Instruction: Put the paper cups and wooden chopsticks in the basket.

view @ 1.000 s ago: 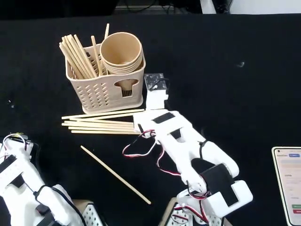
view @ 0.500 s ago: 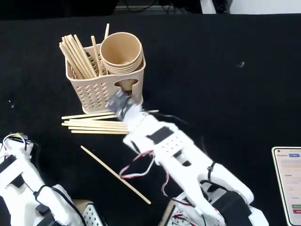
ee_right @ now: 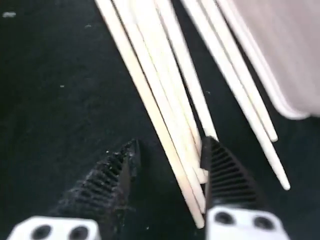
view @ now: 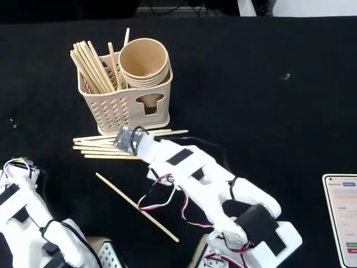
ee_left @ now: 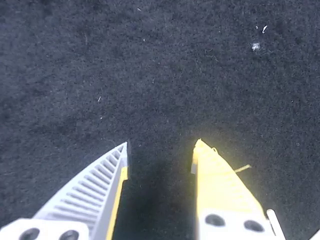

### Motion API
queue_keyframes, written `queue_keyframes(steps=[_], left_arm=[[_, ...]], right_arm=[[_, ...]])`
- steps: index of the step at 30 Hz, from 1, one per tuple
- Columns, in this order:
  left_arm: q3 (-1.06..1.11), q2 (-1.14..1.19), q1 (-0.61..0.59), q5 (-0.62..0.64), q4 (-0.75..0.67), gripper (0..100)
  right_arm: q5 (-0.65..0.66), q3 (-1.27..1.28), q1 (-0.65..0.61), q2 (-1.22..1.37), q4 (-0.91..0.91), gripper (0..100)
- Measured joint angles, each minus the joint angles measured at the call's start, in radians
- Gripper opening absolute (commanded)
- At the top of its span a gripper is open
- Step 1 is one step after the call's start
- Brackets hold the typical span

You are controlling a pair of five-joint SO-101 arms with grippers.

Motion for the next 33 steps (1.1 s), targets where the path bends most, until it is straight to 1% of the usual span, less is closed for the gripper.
queue_keyframes(steps=[2,6,9,13,19,21,24,26,29,33], left_arm=[[0.0,0.0,0.0,0.0,0.0,21],[0.0,0.0,0.0,0.0,0.0,21],[0.0,0.0,0.0,0.0,0.0,21],[0.0,0.0,0.0,0.0,0.0,21],[0.0,0.0,0.0,0.0,0.0,21],[0.0,0.0,0.0,0.0,0.0,21],[0.0,0.0,0.0,0.0,0.0,21],[0.0,0.0,0.0,0.0,0.0,21],[0.0,0.0,0.0,0.0,0.0,21],[0.0,0.0,0.0,0.0,0.0,21]], right_arm=[[0.054,-0.015,-0.018,-0.002,0.038,0.6],[0.089,-0.028,-0.072,-0.046,0.14,1.0],[0.069,-0.026,-0.104,-0.112,0.236,1.1],[0.029,0.002,-0.11,-0.245,0.341,1.1],[0.026,0.14,-0.11,-0.376,0.374,1.9],[0.021,0.153,-0.11,-0.384,0.381,6.5],[0.02,0.153,-0.11,-0.39,0.387,18.1],[0.02,0.153,-0.117,-0.39,0.387,23.6],[-0.005,0.14,-0.18,-0.391,0.428,25.7],[-0.153,0.048,-0.313,-0.393,0.476,25.9]])
